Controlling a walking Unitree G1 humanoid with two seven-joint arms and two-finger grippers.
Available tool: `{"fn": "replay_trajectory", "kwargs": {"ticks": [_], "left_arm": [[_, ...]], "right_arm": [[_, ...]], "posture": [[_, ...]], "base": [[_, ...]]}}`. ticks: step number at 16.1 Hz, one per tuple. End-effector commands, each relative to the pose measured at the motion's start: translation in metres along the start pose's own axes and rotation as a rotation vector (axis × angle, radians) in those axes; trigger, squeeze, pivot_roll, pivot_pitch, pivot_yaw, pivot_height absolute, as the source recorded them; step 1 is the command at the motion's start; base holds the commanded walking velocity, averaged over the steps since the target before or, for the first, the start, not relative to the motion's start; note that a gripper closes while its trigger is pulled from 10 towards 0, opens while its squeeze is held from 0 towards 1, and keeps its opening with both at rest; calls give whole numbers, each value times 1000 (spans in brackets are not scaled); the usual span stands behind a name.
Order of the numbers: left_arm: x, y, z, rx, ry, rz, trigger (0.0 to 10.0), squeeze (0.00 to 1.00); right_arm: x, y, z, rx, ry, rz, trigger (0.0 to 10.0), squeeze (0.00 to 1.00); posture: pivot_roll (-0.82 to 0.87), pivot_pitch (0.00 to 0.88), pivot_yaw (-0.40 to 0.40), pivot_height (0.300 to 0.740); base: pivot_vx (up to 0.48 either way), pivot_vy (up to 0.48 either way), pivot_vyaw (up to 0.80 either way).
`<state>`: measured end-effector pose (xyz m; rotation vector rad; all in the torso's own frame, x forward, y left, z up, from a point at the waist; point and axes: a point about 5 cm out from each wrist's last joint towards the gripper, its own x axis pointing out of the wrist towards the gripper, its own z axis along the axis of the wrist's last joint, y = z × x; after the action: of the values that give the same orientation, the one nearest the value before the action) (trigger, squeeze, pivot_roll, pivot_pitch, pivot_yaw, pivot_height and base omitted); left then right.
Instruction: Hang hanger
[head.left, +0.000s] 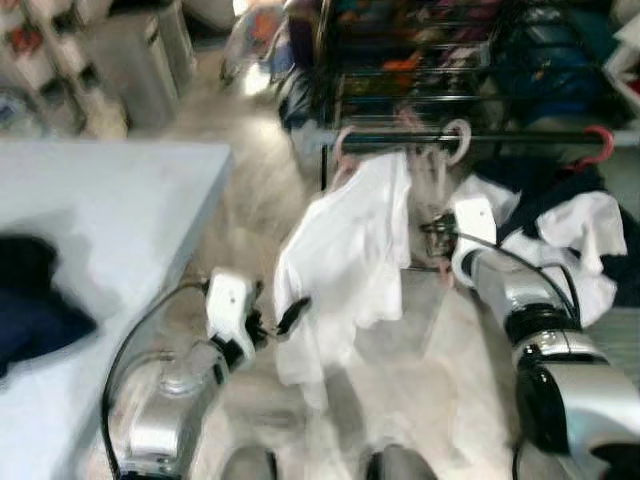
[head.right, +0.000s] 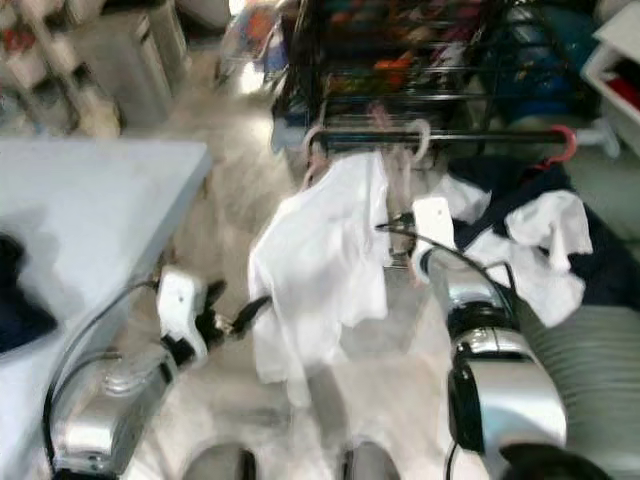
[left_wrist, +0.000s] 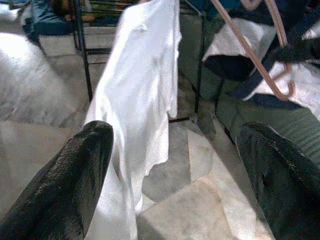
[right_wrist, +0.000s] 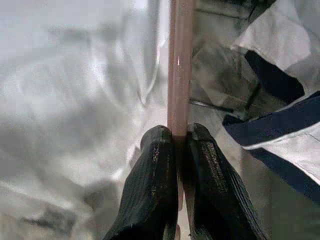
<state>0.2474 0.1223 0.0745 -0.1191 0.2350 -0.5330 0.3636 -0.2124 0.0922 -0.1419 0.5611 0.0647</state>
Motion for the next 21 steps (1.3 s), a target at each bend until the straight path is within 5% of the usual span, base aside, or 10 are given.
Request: {"fn": "replay_trajectory", "kwargs": {"ticks": [1, 7, 18, 21], "left_arm": [[-2, 4, 4, 12, -6, 10, 10000, 0], [0, 5, 5, 16, -4, 2, 10000, 0], [-20, 1, 1, 11, 21, 3, 10000, 0], [-20, 2, 2, 8, 20, 9, 10000, 0]], "right_arm": [[1, 1, 5, -8, -16, -6, 10000, 0], [1, -5, 2, 16, -34, -89, 10000, 0], [0, -9, 43, -24, -83, -105, 10000, 0], [1, -8, 31, -50, -77, -75, 10000, 0]], "posture": [[-43, 78, 33, 740], [-45, 58, 45, 740], [-6, 120, 41, 740], [-12, 117, 37, 740]], "base": [[0, 0, 0], [0, 0, 0], [0, 0, 0], [282, 0, 0]]}}
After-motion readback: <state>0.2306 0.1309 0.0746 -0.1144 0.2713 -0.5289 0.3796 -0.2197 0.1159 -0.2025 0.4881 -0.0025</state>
